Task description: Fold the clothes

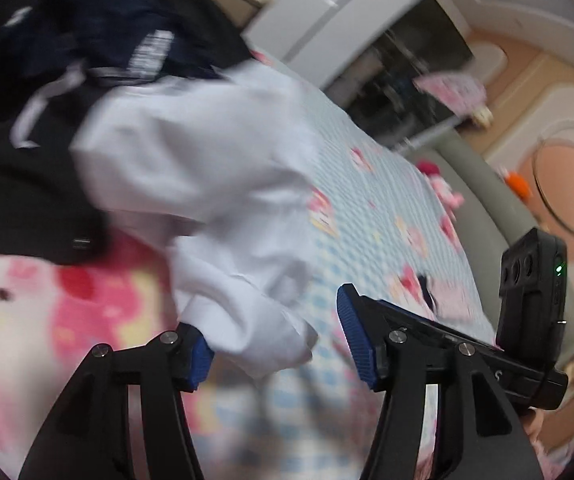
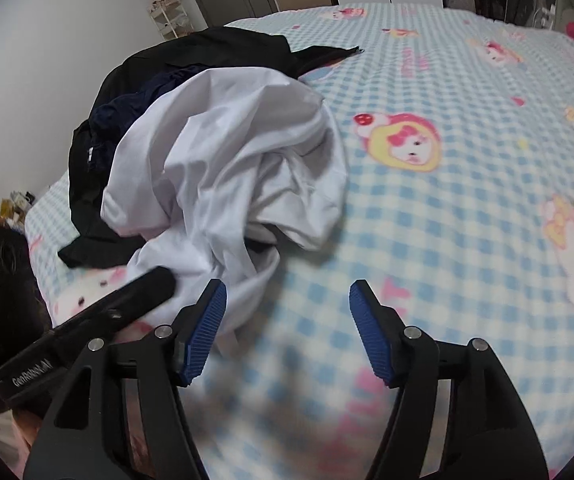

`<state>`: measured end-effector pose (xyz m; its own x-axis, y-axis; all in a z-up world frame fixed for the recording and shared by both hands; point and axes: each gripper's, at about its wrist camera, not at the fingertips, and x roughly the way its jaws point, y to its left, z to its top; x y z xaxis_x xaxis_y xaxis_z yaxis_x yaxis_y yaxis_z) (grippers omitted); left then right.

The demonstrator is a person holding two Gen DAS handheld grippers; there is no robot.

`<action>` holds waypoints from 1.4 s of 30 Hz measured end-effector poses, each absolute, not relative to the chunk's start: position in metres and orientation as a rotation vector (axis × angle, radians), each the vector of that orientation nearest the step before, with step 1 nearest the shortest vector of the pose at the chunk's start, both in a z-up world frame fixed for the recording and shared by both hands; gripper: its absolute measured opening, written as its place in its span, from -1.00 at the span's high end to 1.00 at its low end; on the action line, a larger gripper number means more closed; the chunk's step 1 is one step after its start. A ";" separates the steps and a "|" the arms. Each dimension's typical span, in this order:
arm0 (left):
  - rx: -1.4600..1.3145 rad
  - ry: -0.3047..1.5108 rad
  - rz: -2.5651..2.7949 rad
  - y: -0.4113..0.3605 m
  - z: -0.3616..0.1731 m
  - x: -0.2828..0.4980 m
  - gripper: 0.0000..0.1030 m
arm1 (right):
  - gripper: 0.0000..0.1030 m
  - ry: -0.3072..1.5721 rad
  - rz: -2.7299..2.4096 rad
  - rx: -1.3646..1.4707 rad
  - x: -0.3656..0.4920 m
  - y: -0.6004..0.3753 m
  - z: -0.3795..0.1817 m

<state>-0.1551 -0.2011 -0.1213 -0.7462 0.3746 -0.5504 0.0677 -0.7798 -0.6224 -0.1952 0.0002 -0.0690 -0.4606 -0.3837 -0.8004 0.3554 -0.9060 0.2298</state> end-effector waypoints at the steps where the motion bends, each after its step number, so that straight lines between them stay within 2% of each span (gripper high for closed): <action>1: -1.021 -0.975 2.627 -0.208 -0.123 -0.157 -0.13 | -0.30 -0.033 -2.372 1.307 -0.199 -0.007 -0.070; 5: -0.974 -1.063 2.662 -0.232 -0.127 -0.166 -0.13 | -0.56 0.001 -2.389 1.300 -0.216 -0.036 -0.077; 8: -0.928 -1.140 2.646 -0.250 -0.127 -0.177 -0.18 | -0.59 0.043 -2.423 1.302 -0.228 -0.054 -0.083; 12: -0.916 -1.197 2.630 -0.252 -0.121 -0.202 -0.40 | -0.68 0.070 -2.410 1.354 -0.241 -0.064 -0.098; 16: -0.944 -1.231 2.655 -0.255 -0.125 -0.218 -0.41 | -0.66 0.069 -2.311 1.421 -0.251 -0.076 -0.119; 17: -0.952 -1.237 2.656 -0.255 -0.127 -0.222 -0.41 | -0.51 0.063 -2.287 1.429 -0.252 -0.078 -0.123; 18: -0.960 -1.242 2.657 -0.255 -0.130 -0.226 -0.35 | -0.20 0.067 -2.298 1.423 -0.252 -0.077 -0.123; 19: -0.964 -1.214 2.641 -0.247 -0.129 -0.227 0.07 | -0.02 0.078 -2.329 1.409 -0.251 -0.074 -0.121; 20: -0.965 -1.174 2.619 -0.237 -0.128 -0.227 0.35 | 0.28 0.089 -2.360 1.396 -0.250 -0.072 -0.120; 21: -0.965 -1.134 2.595 -0.227 -0.127 -0.228 0.65 | 0.50 0.099 -2.391 1.382 -0.249 -0.070 -0.118; 23: -0.966 -1.055 2.547 -0.207 -0.124 -0.228 0.68 | 0.64 0.112 -2.452 1.354 -0.246 -0.063 -0.114; 27: -0.963 -0.903 2.447 -0.167 -0.118 -0.229 0.69 | 0.74 0.131 -2.579 1.297 -0.233 -0.029 -0.096; 34: -1.018 -0.641 2.174 -0.064 -0.119 -0.220 0.69 | 0.83 0.100 -2.749 1.326 -0.192 0.080 -0.073; 38: -1.089 -0.457 2.057 -0.004 -0.124 -0.207 0.64 | 0.84 0.188 -2.850 1.376 -0.165 0.139 -0.074; 41: -1.111 -0.422 2.043 0.002 -0.120 -0.197 0.38 | 0.83 0.234 -2.914 1.420 -0.155 0.172 -0.073; 42: -1.106 -0.444 2.040 -0.004 -0.119 -0.189 0.09 | 0.83 0.204 -2.909 1.424 -0.153 0.181 -0.069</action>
<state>-0.1893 -0.0040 -0.1186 -0.3368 0.7571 -0.5598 -0.4559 -0.6513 -0.6066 -0.1526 0.1815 -0.0687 -0.6107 0.1477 -0.7780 -0.0377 -0.9868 -0.1577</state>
